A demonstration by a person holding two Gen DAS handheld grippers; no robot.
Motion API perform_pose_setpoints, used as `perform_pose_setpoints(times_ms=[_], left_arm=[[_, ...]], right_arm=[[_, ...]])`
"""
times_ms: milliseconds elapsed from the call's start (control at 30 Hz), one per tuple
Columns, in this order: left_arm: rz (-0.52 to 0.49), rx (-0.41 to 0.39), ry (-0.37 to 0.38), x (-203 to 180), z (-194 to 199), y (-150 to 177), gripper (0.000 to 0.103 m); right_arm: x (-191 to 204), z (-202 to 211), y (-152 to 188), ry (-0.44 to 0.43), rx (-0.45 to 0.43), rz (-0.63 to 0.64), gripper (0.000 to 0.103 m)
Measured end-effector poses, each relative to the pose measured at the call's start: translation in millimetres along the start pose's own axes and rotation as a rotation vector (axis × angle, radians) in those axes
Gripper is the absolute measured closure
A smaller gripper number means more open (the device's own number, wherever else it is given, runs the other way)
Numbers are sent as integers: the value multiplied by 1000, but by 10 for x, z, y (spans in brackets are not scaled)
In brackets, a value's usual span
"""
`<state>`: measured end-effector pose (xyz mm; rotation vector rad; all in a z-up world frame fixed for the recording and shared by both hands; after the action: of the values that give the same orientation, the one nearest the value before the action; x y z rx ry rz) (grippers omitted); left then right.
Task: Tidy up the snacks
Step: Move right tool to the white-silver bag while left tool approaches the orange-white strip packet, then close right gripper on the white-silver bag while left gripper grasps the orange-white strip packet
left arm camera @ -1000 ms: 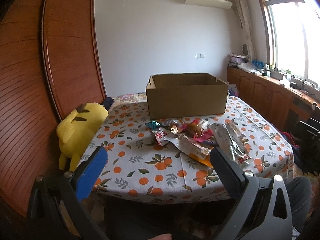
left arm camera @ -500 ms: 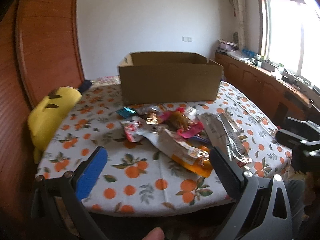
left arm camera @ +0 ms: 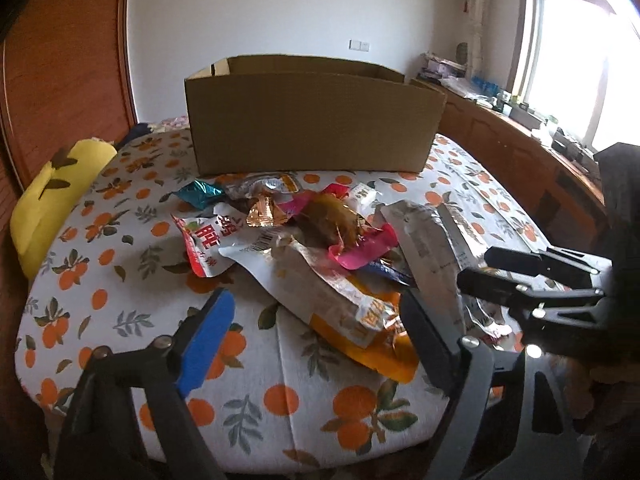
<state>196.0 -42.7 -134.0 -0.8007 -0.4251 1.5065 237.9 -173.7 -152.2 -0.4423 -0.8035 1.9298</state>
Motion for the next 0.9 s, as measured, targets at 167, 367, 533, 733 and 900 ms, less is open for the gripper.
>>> perform_pose_setpoints(times_ms=[167, 367, 533, 733, 900], left_arm=[[31, 31, -13, -7, -154, -78, 18], [77, 72, -26, 21, -339, -96, 18], [87, 89, -32, -15, -427, -83, 18], [85, 117, -24, 61, -481, 14, 16], [53, 133, 36, 132, -425, 23, 29]], right_arm=[[8, -153, -53, 6, 20, 26, 49], [82, -243, -68, 69, 41, 108, 48], [64, -330, -115, 118, 50, 132, 48], [25, -401, -148, 127, 23, 156, 47], [17, -374, -100, 106, 0, 152, 44]])
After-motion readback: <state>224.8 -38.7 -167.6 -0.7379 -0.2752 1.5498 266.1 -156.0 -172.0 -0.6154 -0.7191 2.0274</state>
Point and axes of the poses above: each gripper's, at about its wrist camera, not at the fingertips, and z roughly against the way its jaws point, x to its left, y to its underside, the point moved 3 cm from there along -z, roughly the way its jaws point, and after that the axes turned 10 degrees about z, right-handed, at the moved point
